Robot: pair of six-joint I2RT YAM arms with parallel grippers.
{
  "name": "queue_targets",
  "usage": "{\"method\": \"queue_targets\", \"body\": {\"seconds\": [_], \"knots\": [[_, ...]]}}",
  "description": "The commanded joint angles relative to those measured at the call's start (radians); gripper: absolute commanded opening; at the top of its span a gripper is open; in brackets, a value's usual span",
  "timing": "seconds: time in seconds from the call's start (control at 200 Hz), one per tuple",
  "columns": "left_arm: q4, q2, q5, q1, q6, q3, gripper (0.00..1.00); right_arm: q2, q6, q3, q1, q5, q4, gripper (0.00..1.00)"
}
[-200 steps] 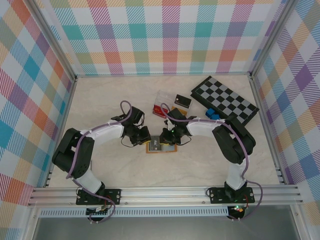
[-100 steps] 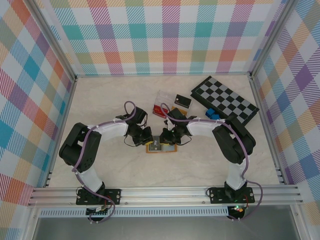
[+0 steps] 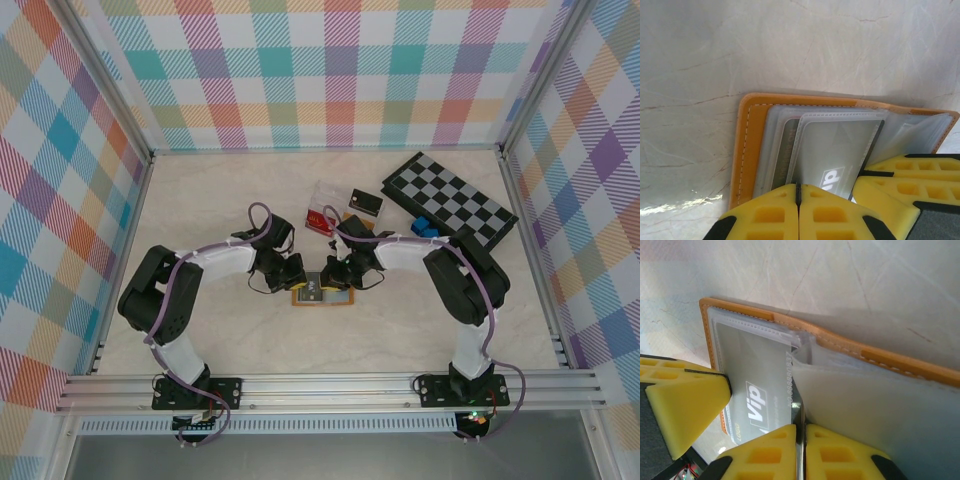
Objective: Take the credit cards out of the card holder
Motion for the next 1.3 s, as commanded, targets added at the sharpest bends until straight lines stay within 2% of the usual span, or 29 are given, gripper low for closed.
{"method": "queue_targets", "body": {"seconds": [0.0,0.155,0.27,0.51,0.74,0.895,1.3], "knots": [[-0.023,0.032,-0.03,-0.009,-0.003,-0.051,0.05,0.014,-0.012,-0.018,0.008,-0.043,0.037,0.08],[-0.025,0.011,-0.027,-0.009,-0.003,-0.048,0.07,-0.028,-0.014,-0.042,0.002,-0.025,0.045,0.03],[-0.034,-0.01,-0.026,-0.009,-0.002,-0.035,0.12,-0.055,-0.017,-0.061,-0.007,0.007,0.031,0.02],[-0.033,-0.073,-0.007,-0.008,0.005,-0.015,0.19,-0.074,-0.026,-0.083,-0.015,0.024,0.018,0.02],[-0.089,-0.088,-0.08,-0.009,0.021,-0.007,0.15,-0.082,-0.016,-0.095,-0.018,-0.043,0.086,0.11],[-0.081,-0.058,-0.072,-0.008,0.017,-0.015,0.12,-0.086,0.005,-0.112,-0.02,-0.056,0.127,0.2],[-0.031,-0.017,-0.02,-0.009,0.013,-0.029,0.1,-0.031,0.003,-0.086,-0.023,-0.08,0.117,0.2]]}}
